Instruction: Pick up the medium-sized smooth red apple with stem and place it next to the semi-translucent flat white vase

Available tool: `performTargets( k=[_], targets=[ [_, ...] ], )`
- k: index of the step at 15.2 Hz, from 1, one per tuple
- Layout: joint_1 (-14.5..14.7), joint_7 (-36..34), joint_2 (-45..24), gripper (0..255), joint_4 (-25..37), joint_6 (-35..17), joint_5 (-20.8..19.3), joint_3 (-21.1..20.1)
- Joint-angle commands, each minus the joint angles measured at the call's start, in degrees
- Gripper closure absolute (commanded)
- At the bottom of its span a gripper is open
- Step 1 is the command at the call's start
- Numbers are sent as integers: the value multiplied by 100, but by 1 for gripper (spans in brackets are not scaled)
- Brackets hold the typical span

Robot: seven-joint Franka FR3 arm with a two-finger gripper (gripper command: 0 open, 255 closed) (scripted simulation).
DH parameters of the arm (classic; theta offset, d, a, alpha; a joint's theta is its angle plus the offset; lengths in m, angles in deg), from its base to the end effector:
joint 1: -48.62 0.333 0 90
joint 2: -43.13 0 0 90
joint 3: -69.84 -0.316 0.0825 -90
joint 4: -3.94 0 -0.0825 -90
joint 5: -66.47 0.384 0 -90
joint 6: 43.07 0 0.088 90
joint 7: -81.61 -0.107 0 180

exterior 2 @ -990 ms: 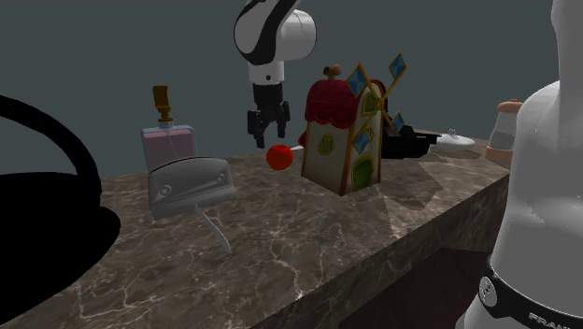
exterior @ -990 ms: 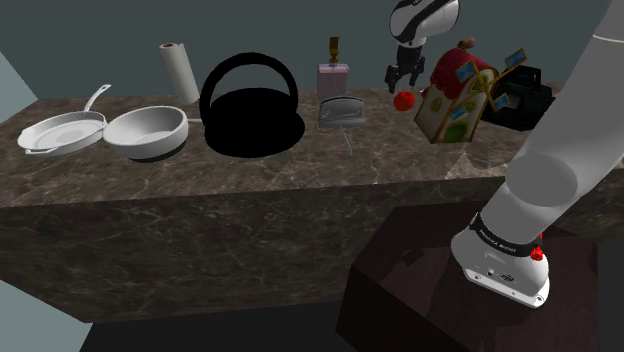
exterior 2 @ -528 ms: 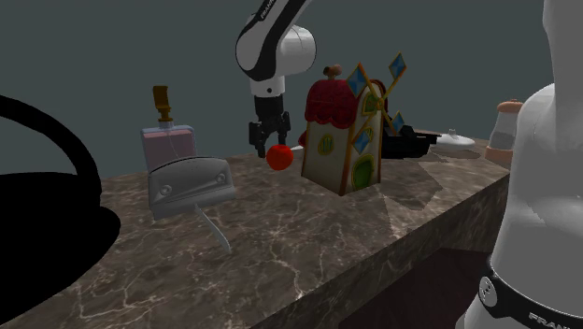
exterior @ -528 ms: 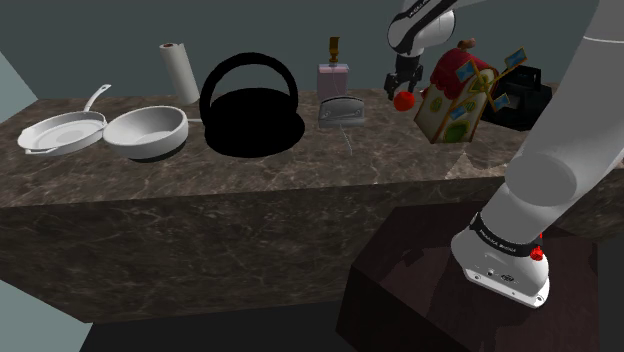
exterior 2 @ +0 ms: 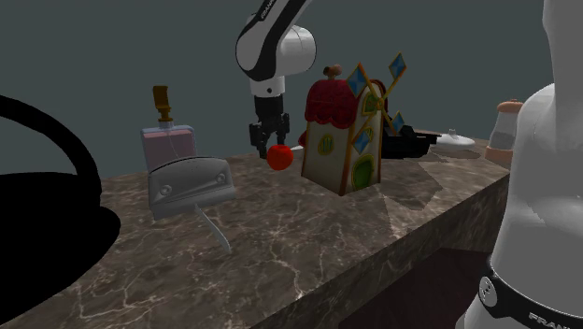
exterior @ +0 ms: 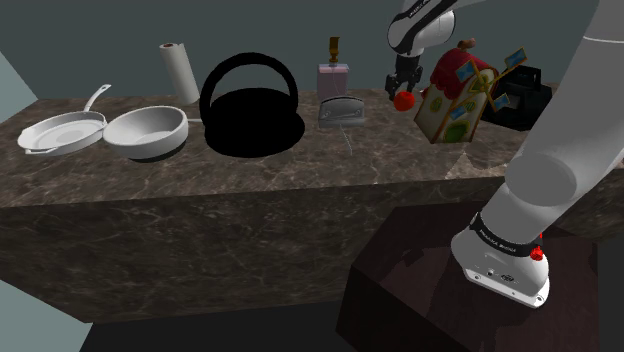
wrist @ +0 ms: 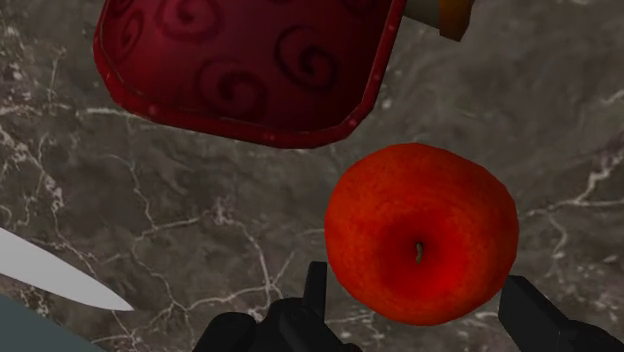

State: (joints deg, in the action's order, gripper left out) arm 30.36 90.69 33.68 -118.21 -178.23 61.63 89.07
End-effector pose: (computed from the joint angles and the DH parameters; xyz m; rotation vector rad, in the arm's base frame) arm 0.4531 -0.3453 0.3418 2.9379 -0.6444 0.0278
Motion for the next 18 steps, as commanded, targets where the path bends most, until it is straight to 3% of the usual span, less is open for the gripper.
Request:
performTargets(
  k=[1, 7, 18],
  targets=[
    [-1, 1, -3, 255, -2, 2, 0, 1],
    [0, -1, -1, 255, -5, 0, -1, 1],
    [43, -28, 455, 255, 354, 796, -131, 17]
  ],
)
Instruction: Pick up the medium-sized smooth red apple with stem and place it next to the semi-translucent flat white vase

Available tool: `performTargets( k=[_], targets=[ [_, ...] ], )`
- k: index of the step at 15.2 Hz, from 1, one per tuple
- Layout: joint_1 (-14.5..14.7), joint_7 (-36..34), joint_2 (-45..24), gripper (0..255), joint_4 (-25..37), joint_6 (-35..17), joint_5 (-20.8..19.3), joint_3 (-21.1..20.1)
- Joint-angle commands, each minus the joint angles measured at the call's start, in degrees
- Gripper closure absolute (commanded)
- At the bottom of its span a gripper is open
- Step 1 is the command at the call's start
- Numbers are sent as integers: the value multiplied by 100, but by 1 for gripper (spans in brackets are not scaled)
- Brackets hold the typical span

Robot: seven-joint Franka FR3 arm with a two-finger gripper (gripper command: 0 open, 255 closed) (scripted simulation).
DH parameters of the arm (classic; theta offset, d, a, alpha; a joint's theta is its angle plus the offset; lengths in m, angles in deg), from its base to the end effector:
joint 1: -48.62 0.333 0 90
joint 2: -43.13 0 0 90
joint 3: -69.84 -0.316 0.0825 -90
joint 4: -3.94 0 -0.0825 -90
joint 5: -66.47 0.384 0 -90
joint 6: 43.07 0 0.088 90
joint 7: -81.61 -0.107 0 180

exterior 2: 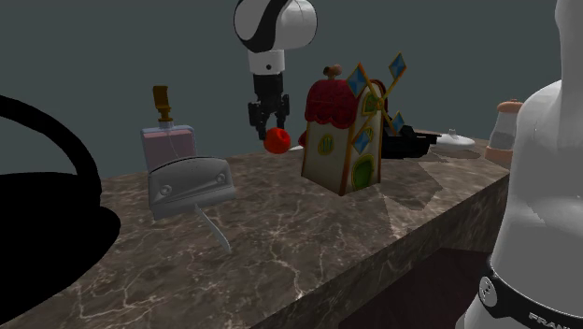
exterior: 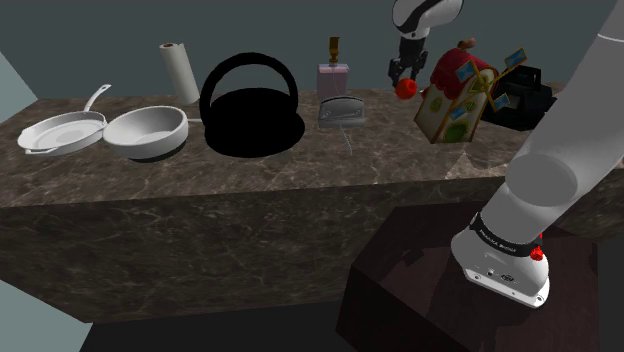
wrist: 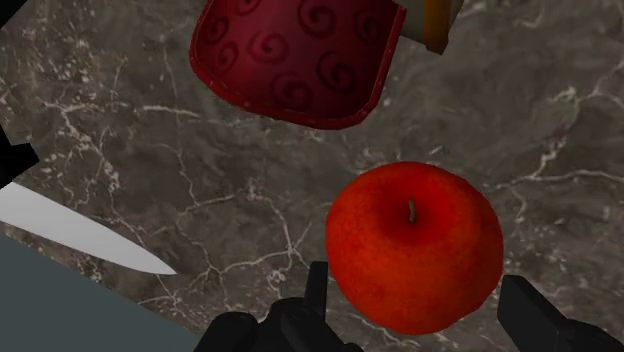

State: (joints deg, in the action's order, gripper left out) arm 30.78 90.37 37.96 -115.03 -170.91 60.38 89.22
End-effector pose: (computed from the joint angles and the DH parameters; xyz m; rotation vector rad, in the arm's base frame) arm 0.4529 -0.3449 0.3951 2.9379 -0.6447 0.0271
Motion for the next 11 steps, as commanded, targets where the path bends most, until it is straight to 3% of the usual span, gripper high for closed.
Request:
performTargets(
  k=[1, 11],
  targets=[
    [3, 4, 62, 255, 76, 137, -15, 2],
    [28, 19, 344, 255, 543, 875, -75, -9]
  ],
)
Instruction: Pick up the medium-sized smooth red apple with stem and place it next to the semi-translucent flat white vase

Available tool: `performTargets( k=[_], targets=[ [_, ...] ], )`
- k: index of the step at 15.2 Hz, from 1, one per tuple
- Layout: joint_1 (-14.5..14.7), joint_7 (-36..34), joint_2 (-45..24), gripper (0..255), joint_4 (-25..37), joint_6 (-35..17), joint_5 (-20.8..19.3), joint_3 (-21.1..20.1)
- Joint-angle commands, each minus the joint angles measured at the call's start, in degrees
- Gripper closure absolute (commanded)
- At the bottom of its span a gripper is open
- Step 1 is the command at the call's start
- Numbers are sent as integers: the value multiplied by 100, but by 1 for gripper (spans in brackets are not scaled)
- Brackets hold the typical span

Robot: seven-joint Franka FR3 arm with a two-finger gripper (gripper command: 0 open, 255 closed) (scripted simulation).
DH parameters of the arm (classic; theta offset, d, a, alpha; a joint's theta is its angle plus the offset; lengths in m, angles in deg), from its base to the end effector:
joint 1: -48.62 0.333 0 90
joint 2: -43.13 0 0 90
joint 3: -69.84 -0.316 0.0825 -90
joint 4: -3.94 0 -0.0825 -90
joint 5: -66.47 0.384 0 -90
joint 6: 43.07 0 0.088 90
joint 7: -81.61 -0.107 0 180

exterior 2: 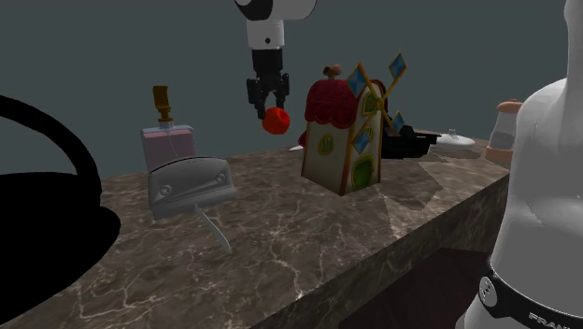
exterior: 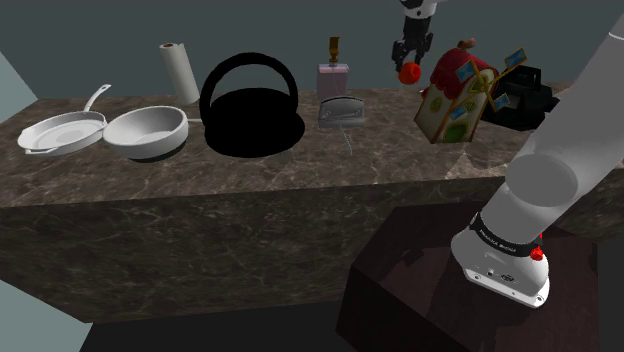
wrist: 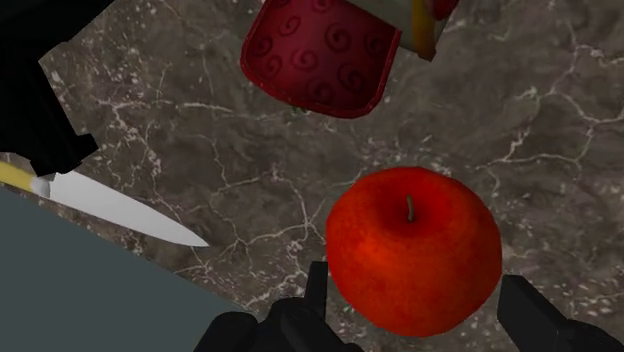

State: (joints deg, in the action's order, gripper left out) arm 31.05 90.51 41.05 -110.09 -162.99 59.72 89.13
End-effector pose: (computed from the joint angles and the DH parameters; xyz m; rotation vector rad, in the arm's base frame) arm 0.4534 -0.3452 0.4515 2.9382 -0.6448 0.0266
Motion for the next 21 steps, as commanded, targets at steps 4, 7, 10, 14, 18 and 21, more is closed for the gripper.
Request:
performTargets(
  k=[4, 7, 10, 14, 18, 21],
  targets=[
    [9, 19, 114, 255, 271, 381, -20, -6],
    [-38, 103, 261, 255, 184, 424, -64, 42],
    [-196, 354, 627, 255, -222, 331, -193, 198],
    [-423, 718, 1063, 255, -667, 243, -372, 430],
    [-665, 1119, 1433, 255, -1006, 187, -550, 692],
    [-854, 1447, 1661, 255, -1192, 160, -677, 905]
  ],
)
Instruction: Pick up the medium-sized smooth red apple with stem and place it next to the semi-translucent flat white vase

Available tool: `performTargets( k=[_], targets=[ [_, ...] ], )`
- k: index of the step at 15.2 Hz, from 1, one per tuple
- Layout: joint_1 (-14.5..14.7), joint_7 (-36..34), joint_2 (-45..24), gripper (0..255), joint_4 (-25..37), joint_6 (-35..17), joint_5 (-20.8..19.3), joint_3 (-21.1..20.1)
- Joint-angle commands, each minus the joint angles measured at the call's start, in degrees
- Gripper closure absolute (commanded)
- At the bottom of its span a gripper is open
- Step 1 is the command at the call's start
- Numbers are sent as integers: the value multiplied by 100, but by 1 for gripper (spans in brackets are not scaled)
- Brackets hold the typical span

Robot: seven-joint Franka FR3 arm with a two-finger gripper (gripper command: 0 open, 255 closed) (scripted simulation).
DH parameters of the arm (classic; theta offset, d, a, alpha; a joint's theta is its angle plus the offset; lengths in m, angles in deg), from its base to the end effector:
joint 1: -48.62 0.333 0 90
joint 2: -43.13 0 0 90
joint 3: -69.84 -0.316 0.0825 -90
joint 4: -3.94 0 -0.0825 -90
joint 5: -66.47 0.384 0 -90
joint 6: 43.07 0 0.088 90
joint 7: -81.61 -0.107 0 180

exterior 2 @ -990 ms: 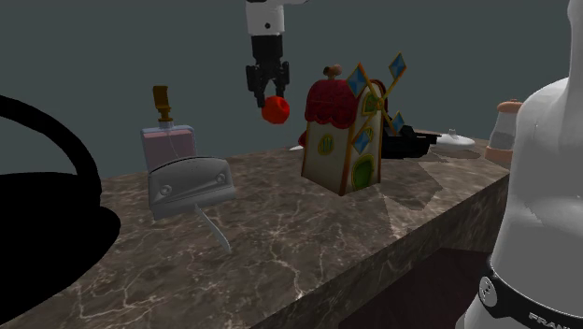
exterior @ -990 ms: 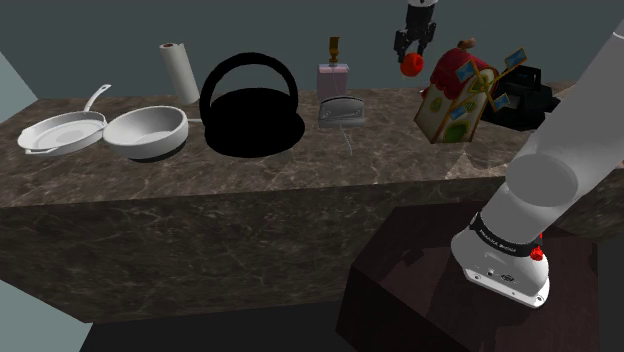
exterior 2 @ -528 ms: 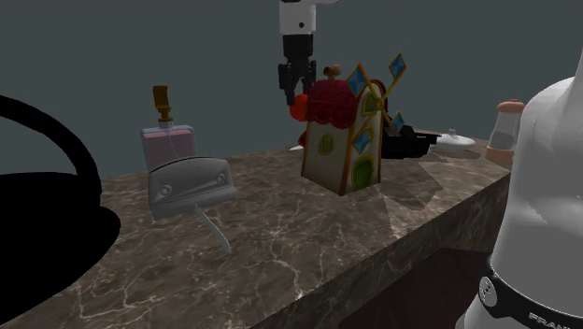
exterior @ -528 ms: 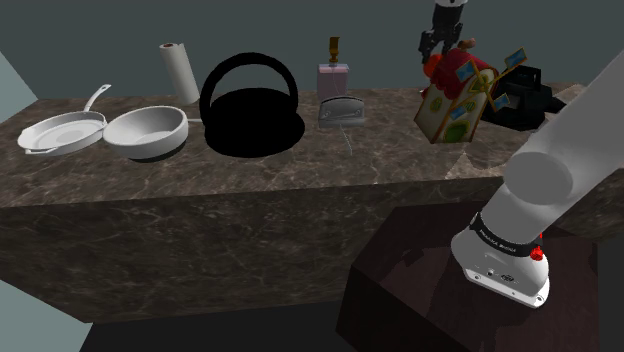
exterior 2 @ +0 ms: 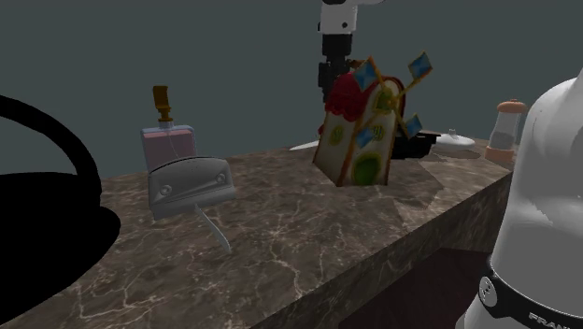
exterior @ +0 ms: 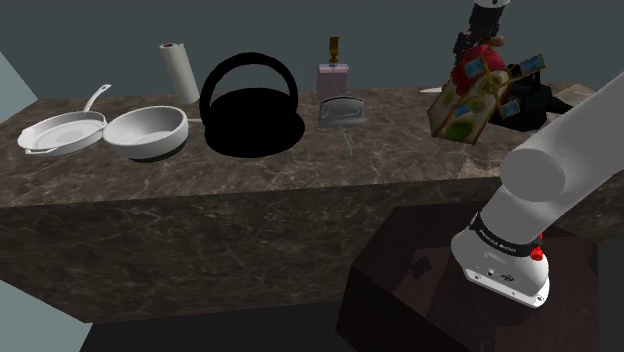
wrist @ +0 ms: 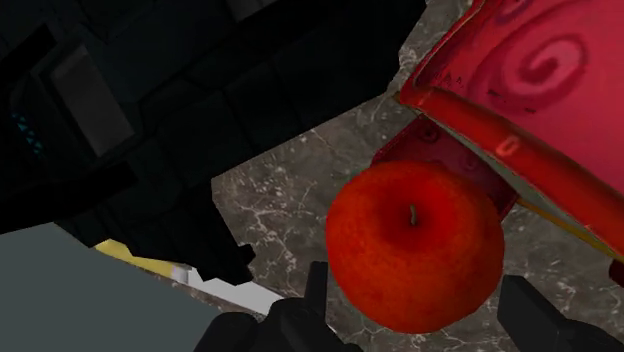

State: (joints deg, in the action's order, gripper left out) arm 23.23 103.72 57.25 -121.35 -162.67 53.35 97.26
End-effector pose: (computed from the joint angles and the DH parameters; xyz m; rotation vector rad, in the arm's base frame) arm 0.2832 -0.4112 0.4905 2.9224 -0.6370 0.0652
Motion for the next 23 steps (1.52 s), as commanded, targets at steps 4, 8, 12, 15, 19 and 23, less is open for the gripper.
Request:
performTargets(
  k=[4, 8, 12, 15, 19, 23],
  targets=[
    [-336, 604, 271, 255, -222, 101, -187, 391],
    [-572, 1120, 411, 255, -276, 81, -303, 738],
    [-769, 1678, 452, 255, -228, 60, -369, 1132],
    [-890, 2129, 409, 255, -126, 40, -368, 1455],
    [-999, 2783, 246, 255, 97, 7, -275, 1935],
    [-1034, 3520, -63, 255, 417, -30, -26, 2494]
  ],
)
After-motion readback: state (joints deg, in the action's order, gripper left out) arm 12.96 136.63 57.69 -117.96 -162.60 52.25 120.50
